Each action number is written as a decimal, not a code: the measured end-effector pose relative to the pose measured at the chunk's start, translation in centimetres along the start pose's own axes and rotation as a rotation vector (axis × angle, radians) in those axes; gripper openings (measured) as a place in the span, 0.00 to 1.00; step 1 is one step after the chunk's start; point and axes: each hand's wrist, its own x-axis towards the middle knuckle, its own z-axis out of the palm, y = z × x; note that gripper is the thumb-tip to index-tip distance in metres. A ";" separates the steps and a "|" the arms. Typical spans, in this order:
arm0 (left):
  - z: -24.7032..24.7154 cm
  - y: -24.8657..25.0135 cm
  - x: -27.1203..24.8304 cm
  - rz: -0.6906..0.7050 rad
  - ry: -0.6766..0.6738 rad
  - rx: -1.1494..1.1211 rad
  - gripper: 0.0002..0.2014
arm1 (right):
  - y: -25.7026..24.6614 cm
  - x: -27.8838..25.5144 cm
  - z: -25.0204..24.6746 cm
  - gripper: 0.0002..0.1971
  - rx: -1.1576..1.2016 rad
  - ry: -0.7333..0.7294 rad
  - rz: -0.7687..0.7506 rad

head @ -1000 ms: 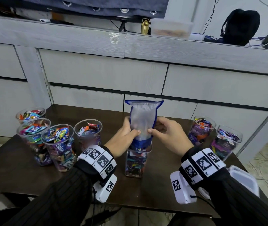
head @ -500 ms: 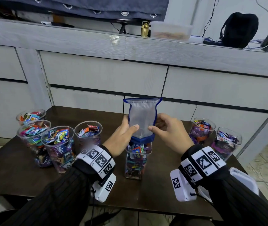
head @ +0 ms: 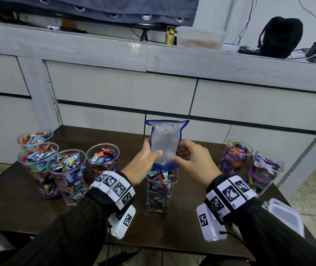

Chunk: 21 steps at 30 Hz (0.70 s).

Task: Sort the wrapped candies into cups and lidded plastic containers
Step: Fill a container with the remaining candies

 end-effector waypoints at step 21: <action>-1.1 -0.1 0.3 0.020 0.055 0.143 0.22 | 0.9 -0.4 1.4 0.13 0.092 -0.019 0.091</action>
